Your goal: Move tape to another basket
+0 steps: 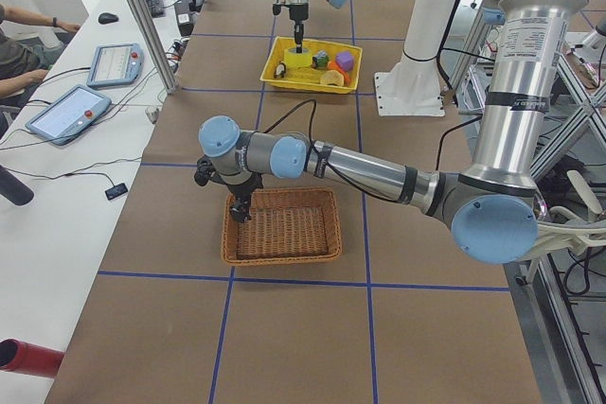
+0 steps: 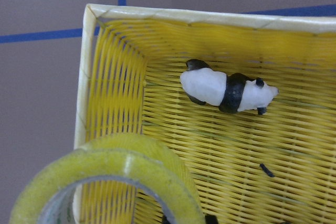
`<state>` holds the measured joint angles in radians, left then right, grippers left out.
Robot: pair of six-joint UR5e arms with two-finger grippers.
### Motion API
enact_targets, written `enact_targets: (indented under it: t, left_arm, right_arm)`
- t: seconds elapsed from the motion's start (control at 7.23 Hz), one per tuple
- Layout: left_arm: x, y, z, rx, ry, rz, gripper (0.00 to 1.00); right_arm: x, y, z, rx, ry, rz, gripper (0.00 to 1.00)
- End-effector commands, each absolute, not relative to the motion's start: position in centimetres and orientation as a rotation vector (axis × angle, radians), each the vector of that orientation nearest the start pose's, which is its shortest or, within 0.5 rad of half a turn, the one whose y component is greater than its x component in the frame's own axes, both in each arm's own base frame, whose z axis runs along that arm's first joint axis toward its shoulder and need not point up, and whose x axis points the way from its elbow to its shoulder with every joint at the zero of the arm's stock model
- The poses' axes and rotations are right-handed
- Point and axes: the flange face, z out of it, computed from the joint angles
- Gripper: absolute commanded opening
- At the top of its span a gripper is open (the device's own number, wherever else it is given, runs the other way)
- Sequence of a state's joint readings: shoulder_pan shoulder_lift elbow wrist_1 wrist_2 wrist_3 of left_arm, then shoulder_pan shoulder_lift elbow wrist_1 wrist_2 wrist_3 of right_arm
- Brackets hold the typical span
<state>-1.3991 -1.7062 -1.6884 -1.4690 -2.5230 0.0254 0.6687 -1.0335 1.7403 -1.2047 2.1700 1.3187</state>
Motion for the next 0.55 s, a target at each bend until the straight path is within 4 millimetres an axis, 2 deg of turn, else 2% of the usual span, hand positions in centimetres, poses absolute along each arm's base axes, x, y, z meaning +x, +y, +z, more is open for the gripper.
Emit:
enact_targets:
  t: [0.0, 0.14, 0.28, 0.42]
  left_arm:
    - [6.5, -54.8, 49.9, 0.124, 1.086, 0.235, 0.99]
    - [6.9, -54.7, 48.5, 0.131, 1.109, 0.157, 0.98]
    - [7.4, -54.5, 47.2, 0.111, 1.166, 0.072, 0.99]
    - [8.1, -54.5, 45.6, 0.083, 1.239, 0.044, 0.99]
  right_arm:
    - [-44.4, -44.7, 21.1, -0.038, -1.317, 0.112, 0.00]
    - [-44.3, -43.8, 20.1, -0.033, -1.402, 0.102, 0.00]
    - [-44.2, -42.1, 19.4, -0.054, -1.525, 0.100, 0.00]
    - [-44.0, -41.1, 19.2, -0.088, -1.648, 0.111, 0.00]
